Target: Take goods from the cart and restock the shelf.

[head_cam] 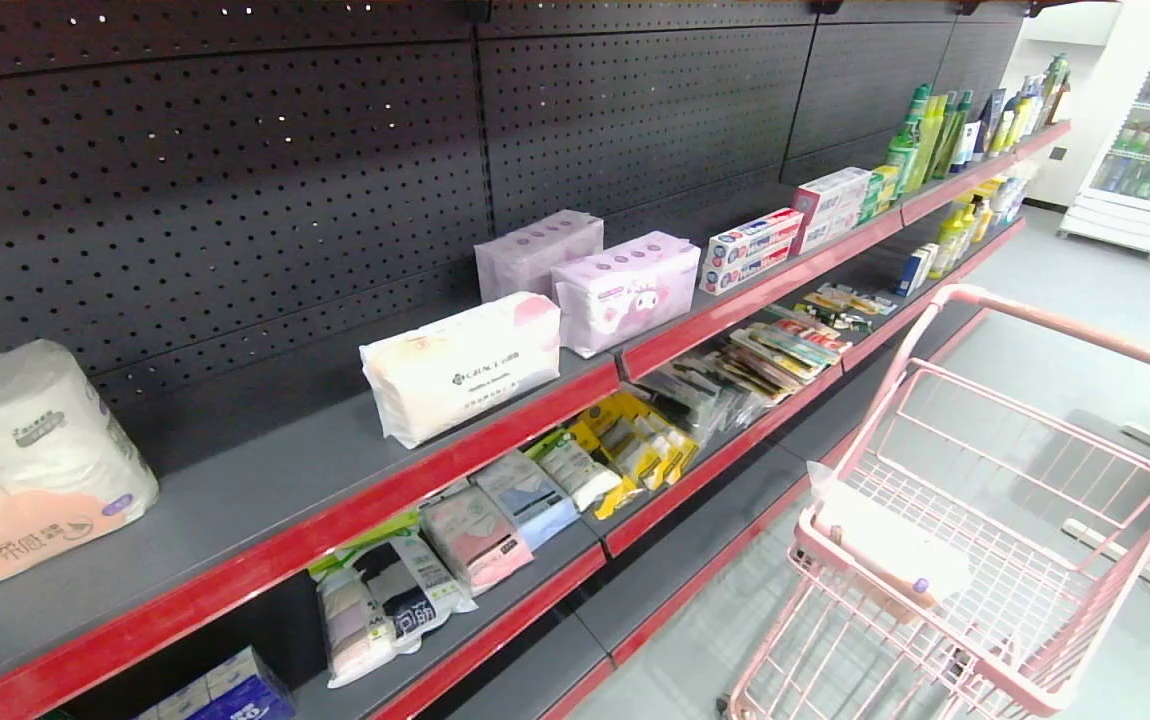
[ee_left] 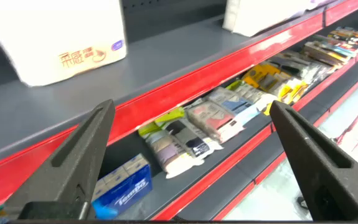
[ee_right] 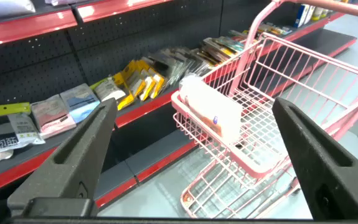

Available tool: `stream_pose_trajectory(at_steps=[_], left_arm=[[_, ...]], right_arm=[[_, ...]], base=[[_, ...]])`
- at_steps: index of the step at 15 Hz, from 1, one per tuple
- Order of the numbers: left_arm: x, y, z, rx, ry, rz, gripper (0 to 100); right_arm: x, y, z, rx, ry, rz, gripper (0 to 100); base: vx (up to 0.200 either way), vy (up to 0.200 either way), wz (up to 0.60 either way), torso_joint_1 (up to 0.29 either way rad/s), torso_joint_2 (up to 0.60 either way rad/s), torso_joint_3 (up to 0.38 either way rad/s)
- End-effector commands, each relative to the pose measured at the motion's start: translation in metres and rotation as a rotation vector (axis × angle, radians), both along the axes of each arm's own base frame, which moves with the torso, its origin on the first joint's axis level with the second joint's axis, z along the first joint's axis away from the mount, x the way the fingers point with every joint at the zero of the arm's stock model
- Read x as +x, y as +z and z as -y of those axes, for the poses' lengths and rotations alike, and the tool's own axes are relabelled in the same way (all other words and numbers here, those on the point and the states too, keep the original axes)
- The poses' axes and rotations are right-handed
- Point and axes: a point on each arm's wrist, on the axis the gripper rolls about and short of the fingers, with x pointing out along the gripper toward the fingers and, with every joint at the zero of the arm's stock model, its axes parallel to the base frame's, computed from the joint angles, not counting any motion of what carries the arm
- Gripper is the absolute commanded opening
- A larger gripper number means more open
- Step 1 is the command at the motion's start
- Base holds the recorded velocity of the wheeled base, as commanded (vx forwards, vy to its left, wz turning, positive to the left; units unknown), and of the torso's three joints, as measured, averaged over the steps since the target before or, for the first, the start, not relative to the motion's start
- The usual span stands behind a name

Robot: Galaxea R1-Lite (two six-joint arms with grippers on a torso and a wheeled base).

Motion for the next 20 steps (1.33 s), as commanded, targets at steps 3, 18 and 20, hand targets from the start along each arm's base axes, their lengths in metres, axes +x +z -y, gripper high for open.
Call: stream_pose_trajectory(at_steps=[3, 18, 20], left_arm=[[0.0, 0.0, 0.0, -0.001, 0.001, -0.001, 100], [0.0, 0.0, 0.0, -0.002, 0.001, -0.001, 100], [0.0, 0.0, 0.0, -0.002, 0.001, -0.001, 100]], right_arm=[[0.001, 0.0, 0.0, -0.004, 0.007, -0.009, 100], [0.214, 0.041, 0.084, -0.07, 0.045, -0.877, 100], [0.229, 0.011, 0.107, -0.164, 0.124, -0.932, 100]], base=[[0.0, 0.0, 0.0, 0.0, 0.0, 0.0], [0.0, 0.0, 0.0, 0.0, 0.0, 0.0], [0.0, 0.0, 0.0, 0.0, 0.0, 0.0]])
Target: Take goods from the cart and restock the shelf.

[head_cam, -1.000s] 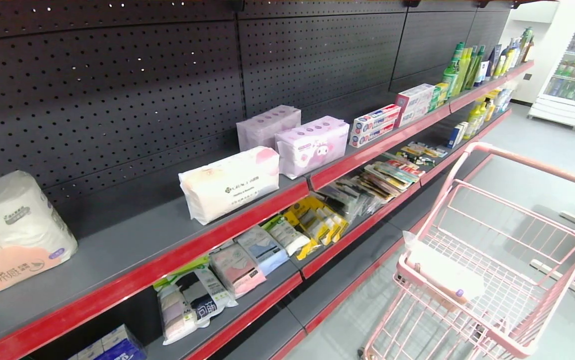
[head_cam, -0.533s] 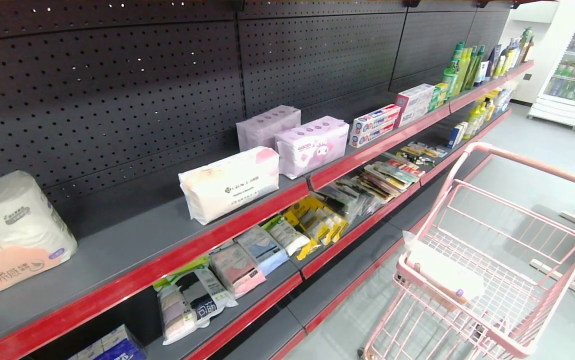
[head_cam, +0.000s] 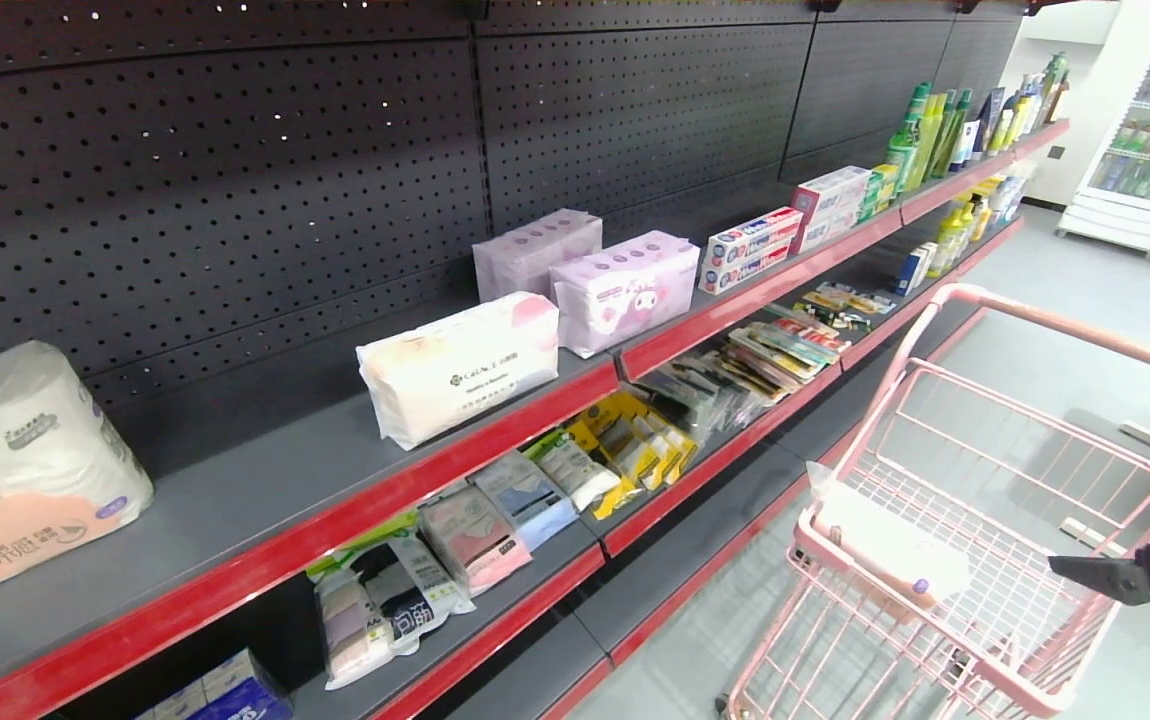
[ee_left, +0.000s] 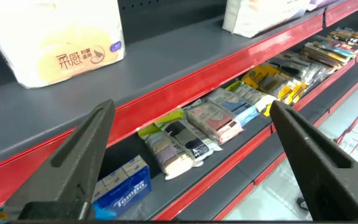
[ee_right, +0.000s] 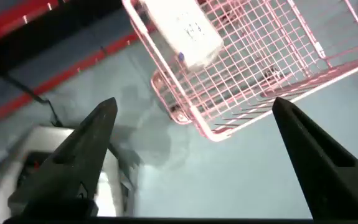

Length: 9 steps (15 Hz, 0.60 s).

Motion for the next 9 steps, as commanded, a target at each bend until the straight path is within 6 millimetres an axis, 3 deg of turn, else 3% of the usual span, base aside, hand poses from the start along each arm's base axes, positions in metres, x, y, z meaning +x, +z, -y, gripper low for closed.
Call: stream_pose_trajectory(at_steps=[1, 5, 9], left_arm=[[0.0, 0.0, 0.0, 0.0, 0.0, -0.001, 100], [0.0, 0.0, 0.0, 0.0, 0.0, -0.001, 100], [0.0, 0.0, 0.0, 0.0, 0.0, -0.001, 100]], right_arm=[[0.039, -0.072, 0.048, 0.008, 0.108, -0.191, 100], [0.063, -0.108, 0.06, -0.003, 0.247, -0.251, 100], [0.103, -0.116, 0.075, -0.017, 0.272, -0.202, 100]], base=[[0.0, 0.0, 0.0, 0.0, 0.0, 0.0], [0.0, 0.0, 0.0, 0.0, 0.0, 0.0], [0.0, 0.0, 0.0, 0.0, 0.0, 0.0]])
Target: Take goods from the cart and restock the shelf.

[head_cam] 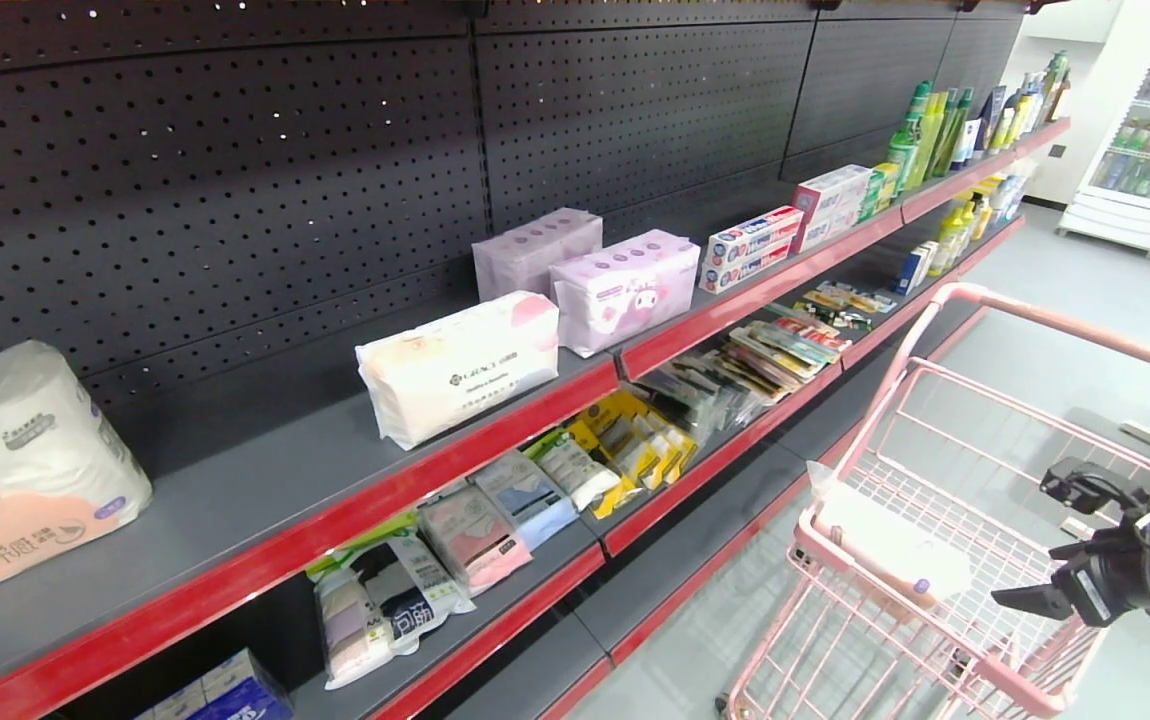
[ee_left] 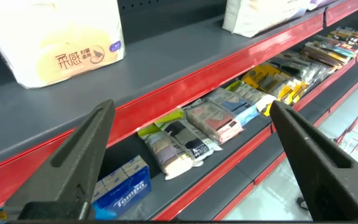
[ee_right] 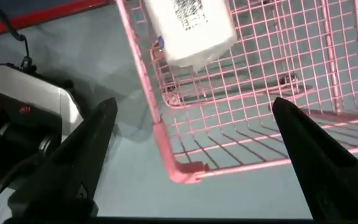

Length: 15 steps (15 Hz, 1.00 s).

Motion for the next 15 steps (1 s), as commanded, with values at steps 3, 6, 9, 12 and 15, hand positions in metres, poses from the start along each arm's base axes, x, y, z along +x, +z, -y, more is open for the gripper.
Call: stream_pose_trajectory(at_steps=[3, 6, 9, 12, 15], left_arm=[[0.0, 0.0, 0.0, 0.0, 0.0, -0.001, 100], [0.0, 0.0, 0.0, 0.0, 0.0, -0.001, 100], [0.0, 0.0, 0.0, 0.0, 0.0, -0.001, 100], [0.0, 0.0, 0.0, 0.0, 0.0, -0.001, 100], [0.0, 0.0, 0.0, 0.0, 0.0, -0.001, 100]], right_arm=[[0.044, -0.025, 0.0, 0.037, 0.057, -0.005, 100], [0.057, -0.038, -0.012, 0.046, 0.098, -0.015, 100], [0.069, -0.052, -0.012, 0.05, 0.11, -0.023, 100], [0.083, -0.059, -0.006, 0.042, 0.109, -0.006, 100], [0.091, -0.066, -0.007, 0.031, 0.134, -0.002, 100]], base=[[0.0, 0.0, 0.0, 0.0, 0.0, 0.0], [0.0, 0.0, 0.0, 0.0, 0.0, 0.0], [0.0, 0.0, 0.0, 0.0, 0.0, 0.0], [0.0, 0.0, 0.0, 0.0, 0.0, 0.0], [0.0, 0.0, 0.0, 0.0, 0.0, 0.0]])
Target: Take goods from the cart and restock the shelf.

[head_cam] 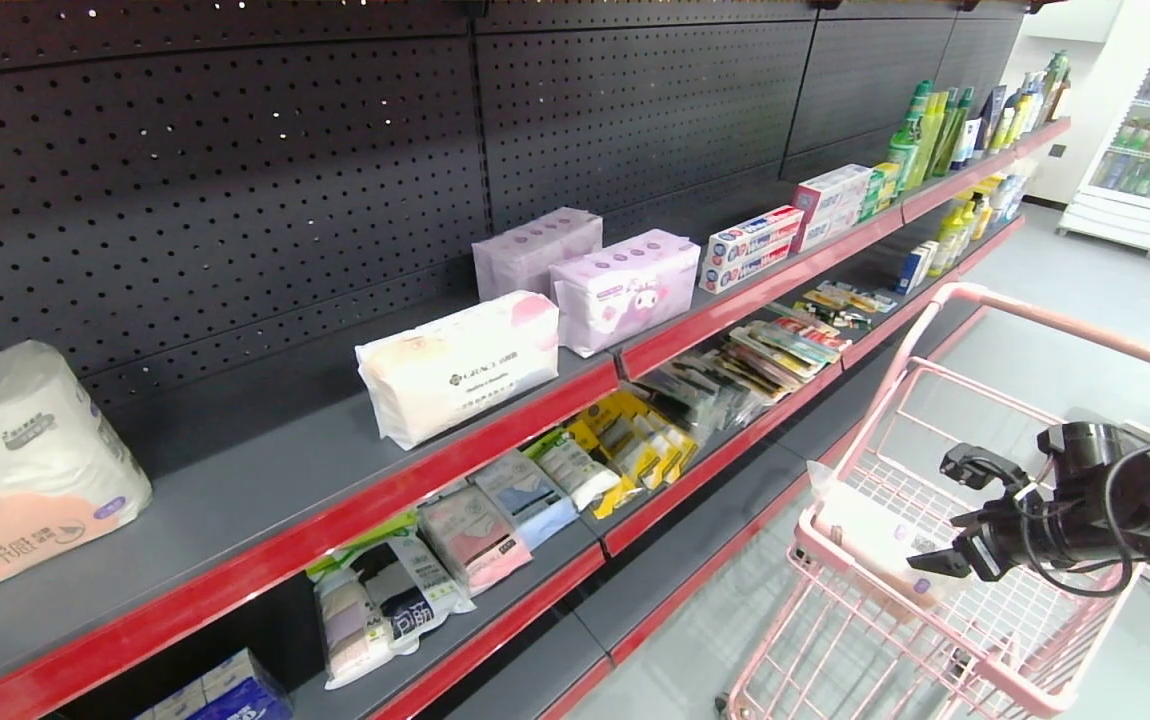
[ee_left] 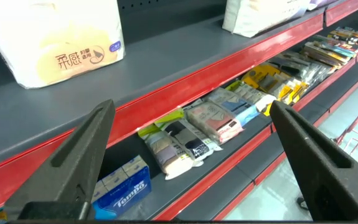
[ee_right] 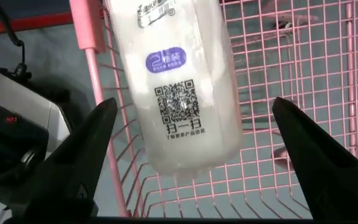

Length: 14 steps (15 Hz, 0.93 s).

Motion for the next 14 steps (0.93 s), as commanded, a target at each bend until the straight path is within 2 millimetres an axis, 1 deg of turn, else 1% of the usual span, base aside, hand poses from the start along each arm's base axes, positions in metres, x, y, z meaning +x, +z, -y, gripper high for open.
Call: stream_pose_trajectory(at_steps=[1, 4, 5, 6, 7, 8, 9, 12, 14], left_arm=[[0.0, 0.0, 0.0, 0.0, 0.0, -0.001, 100], [0.0, 0.0, 0.0, 0.0, 0.0, -0.001, 100], [0.0, 0.0, 0.0, 0.0, 0.0, -0.001, 100], [0.0, 0.0, 0.0, 0.0, 0.0, -0.001, 100], [0.0, 0.0, 0.0, 0.0, 0.0, -0.001, 100], [0.0, 0.0, 0.0, 0.0, 0.0, -0.001, 100], [0.0, 0.0, 0.0, 0.0, 0.0, -0.001, 100], [0.0, 0.0, 0.0, 0.0, 0.0, -0.001, 100], [0.0, 0.0, 0.0, 0.0, 0.0, -0.001, 100]], right_arm=[[0.008, -0.011, 0.001, -0.002, 0.014, -0.006, 100], [0.019, -0.011, -0.01, -0.01, 0.048, 0.008, 100], [0.026, -0.009, -0.011, -0.019, 0.056, 0.027, 100], [0.03, -0.008, -0.013, -0.022, 0.061, 0.037, 100], [0.04, -0.004, -0.019, -0.022, 0.069, 0.055, 100], [0.042, -0.005, -0.02, -0.021, 0.071, 0.057, 100], [0.05, -0.01, -0.025, -0.031, 0.083, 0.059, 100], [0.058, -0.014, -0.038, -0.03, 0.111, 0.06, 100], [0.068, -0.025, -0.043, -0.031, 0.129, 0.059, 100]], base=[[0.0, 0.0, 0.0, 0.0, 0.0, 0.0], [0.0, 0.0, 0.0, 0.0, 0.0, 0.0], [0.0, 0.0, 0.0, 0.0, 0.0, 0.0], [0.0, 0.0, 0.0, 0.0, 0.0, 0.0], [0.0, 0.0, 0.0, 0.0, 0.0, 0.0], [0.0, 0.0, 0.0, 0.0, 0.0, 0.0], [0.0, 0.0, 0.0, 0.0, 0.0, 0.0], [0.0, 0.0, 0.0, 0.0, 0.0, 0.0], [0.0, 0.0, 0.0, 0.0, 0.0, 0.0]])
